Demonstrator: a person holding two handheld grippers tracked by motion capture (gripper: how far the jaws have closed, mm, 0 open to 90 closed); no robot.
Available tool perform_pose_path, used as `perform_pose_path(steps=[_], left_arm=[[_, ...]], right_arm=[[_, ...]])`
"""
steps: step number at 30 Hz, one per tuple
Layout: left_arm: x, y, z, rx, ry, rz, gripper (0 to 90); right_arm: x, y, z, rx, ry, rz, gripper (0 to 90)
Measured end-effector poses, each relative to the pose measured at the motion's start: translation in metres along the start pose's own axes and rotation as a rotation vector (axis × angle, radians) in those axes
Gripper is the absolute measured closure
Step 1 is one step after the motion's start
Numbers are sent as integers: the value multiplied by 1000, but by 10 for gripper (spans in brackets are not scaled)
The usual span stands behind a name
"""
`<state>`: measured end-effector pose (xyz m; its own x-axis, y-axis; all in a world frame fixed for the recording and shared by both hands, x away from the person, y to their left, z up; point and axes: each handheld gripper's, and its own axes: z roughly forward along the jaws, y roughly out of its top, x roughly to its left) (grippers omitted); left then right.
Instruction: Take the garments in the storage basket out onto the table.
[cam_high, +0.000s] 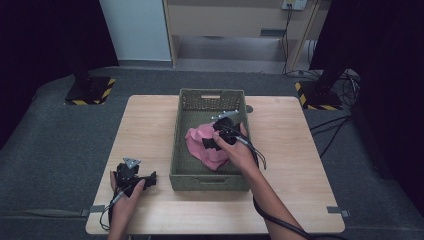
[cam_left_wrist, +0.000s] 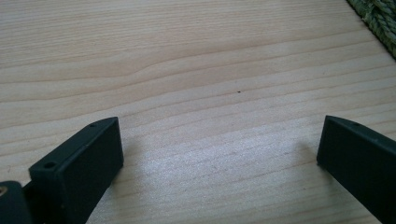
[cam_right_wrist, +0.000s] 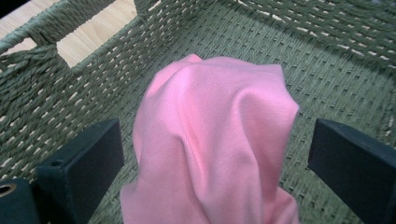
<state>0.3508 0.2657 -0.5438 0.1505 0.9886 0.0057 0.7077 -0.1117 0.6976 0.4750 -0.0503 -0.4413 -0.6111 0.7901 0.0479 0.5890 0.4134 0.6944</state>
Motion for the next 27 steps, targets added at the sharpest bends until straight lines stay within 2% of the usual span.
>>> perform_pose_path(steps=[13, 27], left_arm=[[0, 0, 0, 0, 0, 0, 0], [0, 0, 0, 0, 0, 0, 0]], right_arm=[[-6, -3, 12, 33, -7, 17, 33], [-6, -6, 22, 64, -6, -7, 35]])
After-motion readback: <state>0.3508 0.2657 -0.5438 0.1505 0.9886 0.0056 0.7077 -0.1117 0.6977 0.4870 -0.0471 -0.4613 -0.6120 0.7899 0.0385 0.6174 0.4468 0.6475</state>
